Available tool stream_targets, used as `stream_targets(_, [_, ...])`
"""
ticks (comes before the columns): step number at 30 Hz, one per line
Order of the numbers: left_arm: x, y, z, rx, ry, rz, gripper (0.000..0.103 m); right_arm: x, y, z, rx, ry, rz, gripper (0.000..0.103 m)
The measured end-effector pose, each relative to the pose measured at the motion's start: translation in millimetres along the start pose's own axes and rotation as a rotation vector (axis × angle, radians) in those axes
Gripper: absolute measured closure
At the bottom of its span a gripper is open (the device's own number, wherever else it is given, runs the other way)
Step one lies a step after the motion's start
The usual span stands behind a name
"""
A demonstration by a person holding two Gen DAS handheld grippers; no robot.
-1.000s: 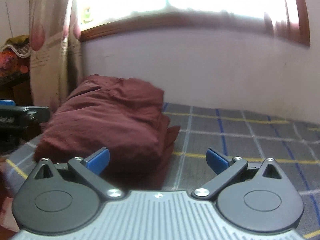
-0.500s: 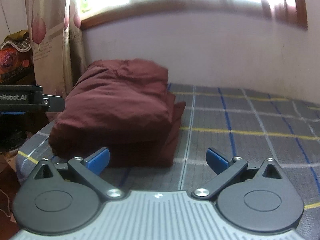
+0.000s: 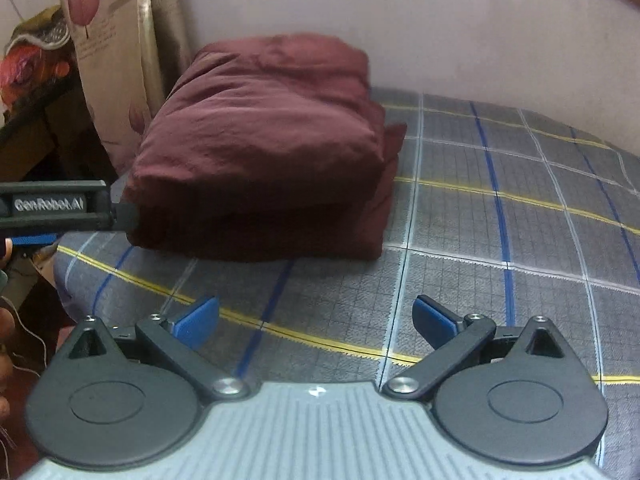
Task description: Fold large clothes
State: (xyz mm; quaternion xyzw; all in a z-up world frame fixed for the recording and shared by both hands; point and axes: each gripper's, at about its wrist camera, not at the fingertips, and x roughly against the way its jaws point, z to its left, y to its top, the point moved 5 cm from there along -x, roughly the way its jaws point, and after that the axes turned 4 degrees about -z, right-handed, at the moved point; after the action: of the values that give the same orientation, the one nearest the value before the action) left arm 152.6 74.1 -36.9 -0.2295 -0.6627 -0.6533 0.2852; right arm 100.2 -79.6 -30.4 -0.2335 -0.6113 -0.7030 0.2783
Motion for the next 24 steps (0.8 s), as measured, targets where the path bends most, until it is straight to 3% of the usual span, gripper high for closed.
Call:
stream_targets(17, [-8.0,-11.3,-2.6,-0.039,0.014,0.031,0.0,-10.7,-0.9,-3.0,0.011,0.0,0.03,0.0])
stream_targets(24, [-13.5,-15.0,2.3,-0.004,0.008,0.043,0.0,-13.6,-2.3,-1.5,0.012,-0.007,0.038,0.0])
